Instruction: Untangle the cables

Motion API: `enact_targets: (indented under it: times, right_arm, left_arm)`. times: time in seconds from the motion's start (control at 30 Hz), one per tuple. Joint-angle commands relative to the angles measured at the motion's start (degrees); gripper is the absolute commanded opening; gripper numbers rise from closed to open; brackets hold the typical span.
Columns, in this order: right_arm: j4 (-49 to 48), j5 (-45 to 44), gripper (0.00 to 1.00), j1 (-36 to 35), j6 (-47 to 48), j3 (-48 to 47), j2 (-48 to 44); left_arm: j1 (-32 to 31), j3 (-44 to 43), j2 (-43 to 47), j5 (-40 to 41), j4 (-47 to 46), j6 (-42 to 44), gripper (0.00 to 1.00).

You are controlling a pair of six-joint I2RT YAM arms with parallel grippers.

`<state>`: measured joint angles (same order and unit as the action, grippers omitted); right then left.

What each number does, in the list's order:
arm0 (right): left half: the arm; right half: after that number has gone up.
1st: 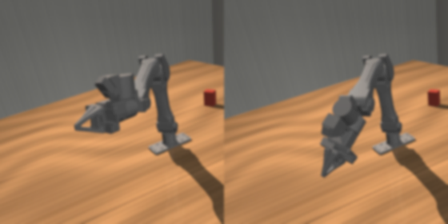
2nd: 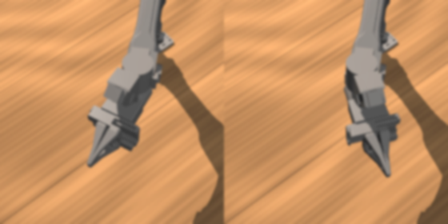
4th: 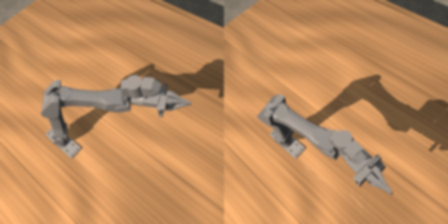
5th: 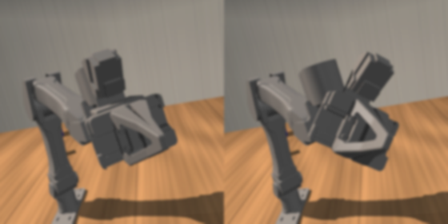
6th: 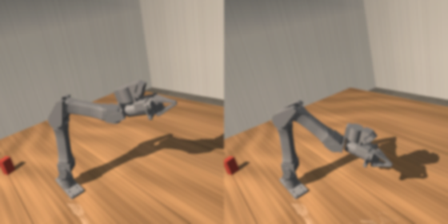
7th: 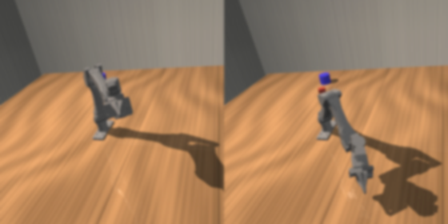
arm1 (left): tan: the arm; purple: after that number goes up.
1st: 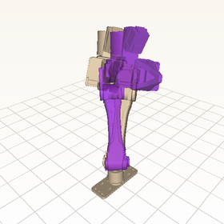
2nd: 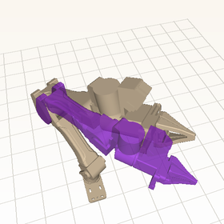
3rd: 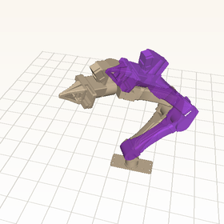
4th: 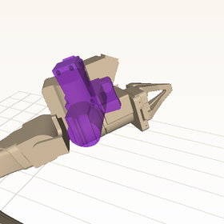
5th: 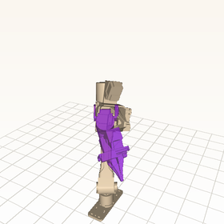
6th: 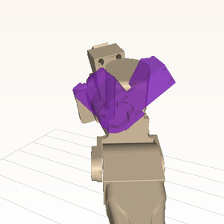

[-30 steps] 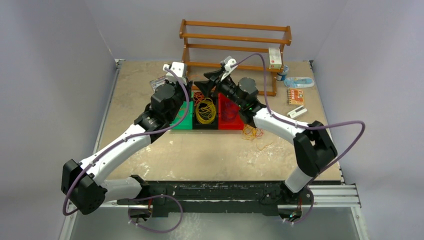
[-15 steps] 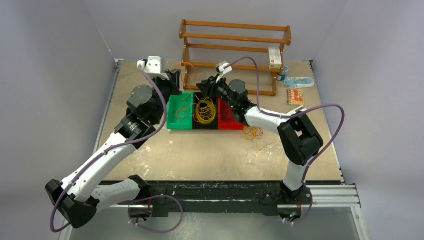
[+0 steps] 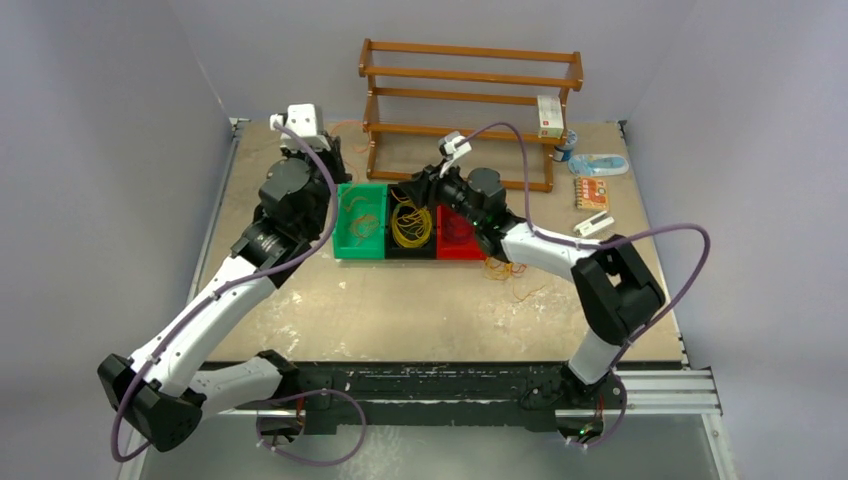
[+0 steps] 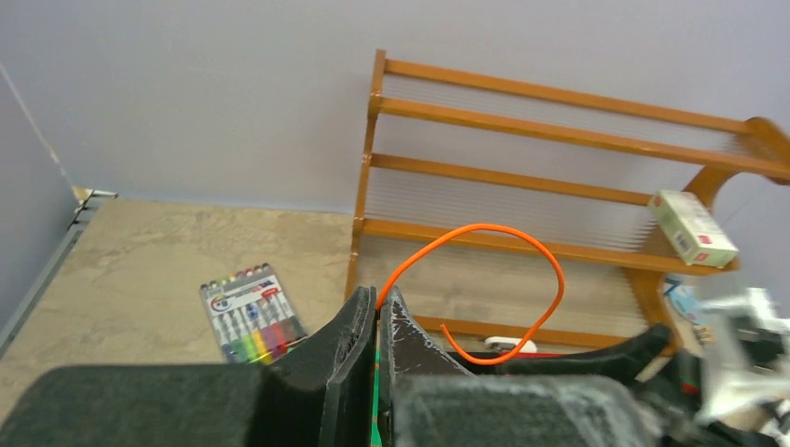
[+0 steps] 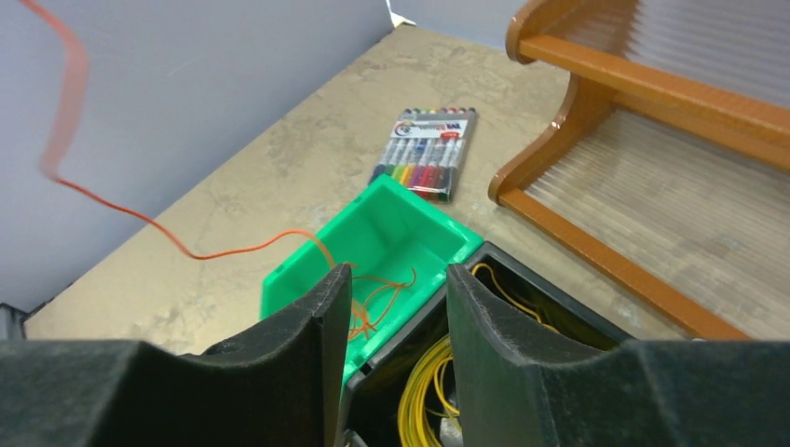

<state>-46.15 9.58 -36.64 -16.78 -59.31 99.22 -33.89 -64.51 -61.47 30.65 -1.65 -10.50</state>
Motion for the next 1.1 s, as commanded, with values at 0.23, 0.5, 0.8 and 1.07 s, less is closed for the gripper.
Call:
enact_targets:
  times: [0.23,0.5,0.8,1.07]
  right_arm:
    - [4.9,5.1,0.47,0.0,3.5,5.4,-13.9]
    - [7.3,3.0,0.49,0.1,4.8,6.3,-15.3]
    - [7.4,0.8,0.49,0.2,5.2,7.2,-15.4]
    - [7.8,-0.3,0.49,0.3,5.5,7.6,-15.6]
  left_arm:
    - [8.5,0.2,-6.6,-1.4,-4.9,-3.7,0.00]
    - [11.0,0.5,-11.9,-4.1,-7.4,-5.5,0.00]
    - [11.4,1.8,-18.8,-7.5,-8.8,-8.2,0.00]
    - [11.4,4.6,-24.3,-9.1,-10.6,-10.7,0.00]
